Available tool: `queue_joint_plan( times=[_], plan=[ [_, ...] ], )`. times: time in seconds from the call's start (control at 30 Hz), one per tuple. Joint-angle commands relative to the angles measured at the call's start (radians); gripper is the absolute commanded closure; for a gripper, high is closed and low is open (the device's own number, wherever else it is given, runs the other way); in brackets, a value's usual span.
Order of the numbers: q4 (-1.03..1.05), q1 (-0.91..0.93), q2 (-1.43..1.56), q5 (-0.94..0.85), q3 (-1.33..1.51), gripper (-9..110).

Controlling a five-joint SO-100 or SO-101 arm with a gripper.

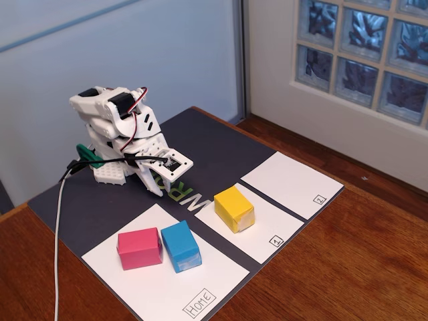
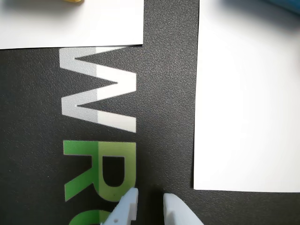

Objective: Move box yellow to zone 2

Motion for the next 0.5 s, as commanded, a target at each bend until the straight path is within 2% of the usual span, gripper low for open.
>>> queue_joint_plan(
  times=[0.0,0.47],
  plan=[
    [0.061,0.009,0.051,-0.002,-0.003,95],
    [0.061,-0.012,0.051,0.015,-0.003,95]
  ],
)
